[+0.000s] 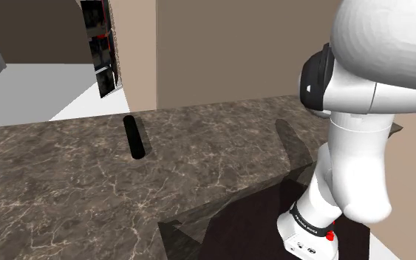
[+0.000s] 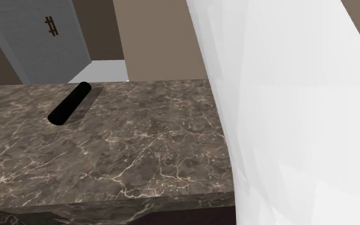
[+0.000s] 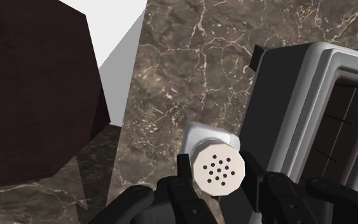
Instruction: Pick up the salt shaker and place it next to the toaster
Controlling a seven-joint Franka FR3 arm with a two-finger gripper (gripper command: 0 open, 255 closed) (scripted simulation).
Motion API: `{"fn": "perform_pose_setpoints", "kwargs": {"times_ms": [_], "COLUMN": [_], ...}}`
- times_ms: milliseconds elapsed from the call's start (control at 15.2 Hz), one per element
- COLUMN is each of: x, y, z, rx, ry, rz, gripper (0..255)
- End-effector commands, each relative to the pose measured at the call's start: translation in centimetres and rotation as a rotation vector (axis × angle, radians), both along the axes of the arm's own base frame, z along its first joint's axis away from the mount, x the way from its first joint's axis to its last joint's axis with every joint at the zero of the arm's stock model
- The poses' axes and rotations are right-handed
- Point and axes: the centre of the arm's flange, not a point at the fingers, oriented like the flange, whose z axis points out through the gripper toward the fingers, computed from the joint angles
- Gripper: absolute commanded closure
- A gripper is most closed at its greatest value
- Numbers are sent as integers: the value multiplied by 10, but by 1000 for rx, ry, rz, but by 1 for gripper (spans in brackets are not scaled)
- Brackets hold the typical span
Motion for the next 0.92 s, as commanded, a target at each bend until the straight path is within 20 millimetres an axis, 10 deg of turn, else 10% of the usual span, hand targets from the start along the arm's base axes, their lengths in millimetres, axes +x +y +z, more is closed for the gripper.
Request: {"fn": "perform_pose_setpoints", "kwargs": {"times_ms": [0, 858], "x": [0, 0], "y": [0, 0], "z": [-10, -79], "rx": [1, 1], "ry": [0, 0], "rz": [0, 0], "gripper": [255, 255]}}
